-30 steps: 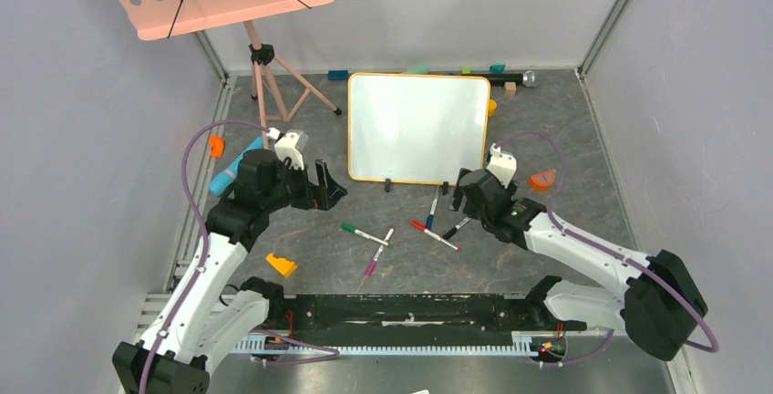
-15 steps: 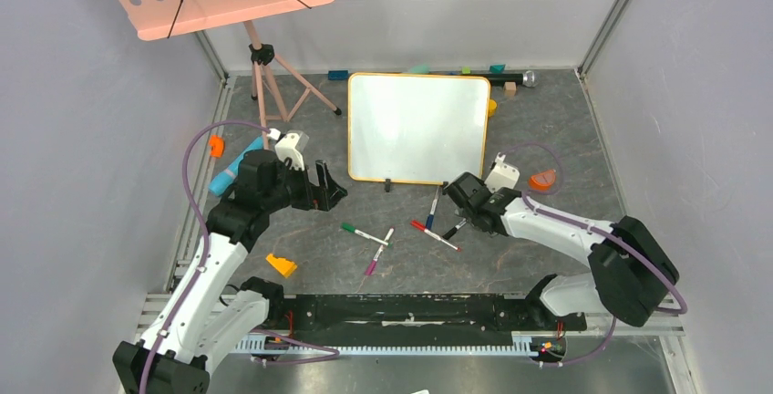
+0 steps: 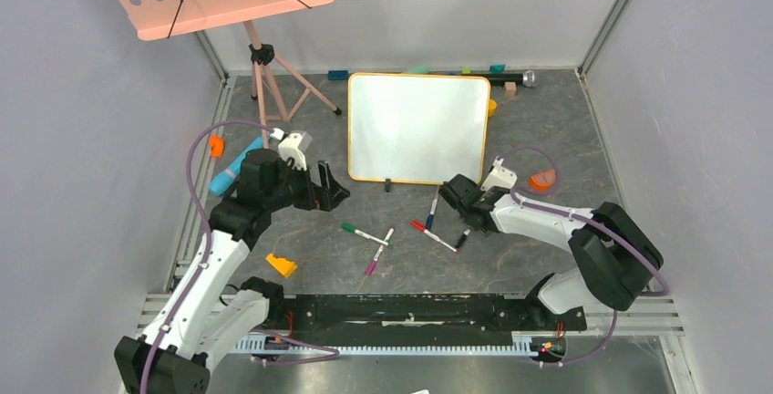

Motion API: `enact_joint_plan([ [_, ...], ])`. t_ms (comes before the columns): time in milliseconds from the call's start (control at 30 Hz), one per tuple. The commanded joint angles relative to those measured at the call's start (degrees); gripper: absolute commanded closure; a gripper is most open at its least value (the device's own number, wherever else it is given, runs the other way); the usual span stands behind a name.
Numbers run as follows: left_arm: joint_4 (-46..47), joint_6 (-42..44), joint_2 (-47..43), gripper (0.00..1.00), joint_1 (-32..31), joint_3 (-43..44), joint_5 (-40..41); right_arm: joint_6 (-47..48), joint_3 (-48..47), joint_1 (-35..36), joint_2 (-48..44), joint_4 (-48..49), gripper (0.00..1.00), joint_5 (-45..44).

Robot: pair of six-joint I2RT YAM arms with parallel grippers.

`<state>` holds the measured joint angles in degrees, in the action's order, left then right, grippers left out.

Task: Write a sentence on the whiteboard
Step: Pick up the whiteboard marker from the center of the board.

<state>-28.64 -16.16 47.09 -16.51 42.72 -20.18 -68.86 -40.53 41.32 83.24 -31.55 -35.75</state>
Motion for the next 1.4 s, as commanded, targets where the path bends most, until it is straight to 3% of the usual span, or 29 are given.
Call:
enact_joint_plan([
  [0, 2.6, 1.7, 1.7, 0.0, -0.2, 0.0, -5.3, -2.6, -0.3, 0.2, -3.9, -0.8, 0.95, -6.1],
  [33, 2.7, 1.7, 2.1, 0.0, -0.2, 0.1, -6.5, -2.7, 0.4, 0.3, -5.3, -1.0, 1.0, -7.1],
  [167, 4.6, 0.3, 3.2, 0.06, -0.5, -0.1, -11.6, -0.4, 4.0, 0.2, -13.3, 1.3, 1.0, -10.2],
  [300, 5.7, -2.2, 3.3, 0.06, -1.9, -0.2, -10.0, 3.0, 9.1, 0.1, -20.9, 6.4, 1.0, -10.3],
  [333, 5.7, -2.5, 3.1, 0.06, -2.3, 0.0, -9.5, 3.2, 10.1, 0.0, -22.0, 7.2, 0.9, -10.0],
  [433, 5.9, -1.7, 2.6, 0.03, -2.6, 0.3, -8.2, 5.0, 10.1, -0.7, -21.3, 8.2, 0.38, -7.7],
  [467, 5.3, -1.0, 2.5, 0.02, -2.6, 0.6, -7.9, 5.8, 9.0, -0.8, -19.9, 7.8, 0.36, -7.0],
  [667, 0.8, 2.2, 2.7, 0.0, -2.6, 2.8, -5.3, 7.1, 1.5, -0.9, -10.6, 2.6, 0.4, -4.7],
  [1100, 2.2, 2.2, 0.5, 0.0, -2.6, 0.5, -4.8, 6.2, -0.3, -2.4, -0.3, 1.7, 0.47, -2.6],
  [1367, 1.7, 1.5, 2.6, 0.0, -2.6, 0.2, -4.1, 7.3, 0.4, -3.5, 0.1, 4.1, 0.63, -2.4],
])
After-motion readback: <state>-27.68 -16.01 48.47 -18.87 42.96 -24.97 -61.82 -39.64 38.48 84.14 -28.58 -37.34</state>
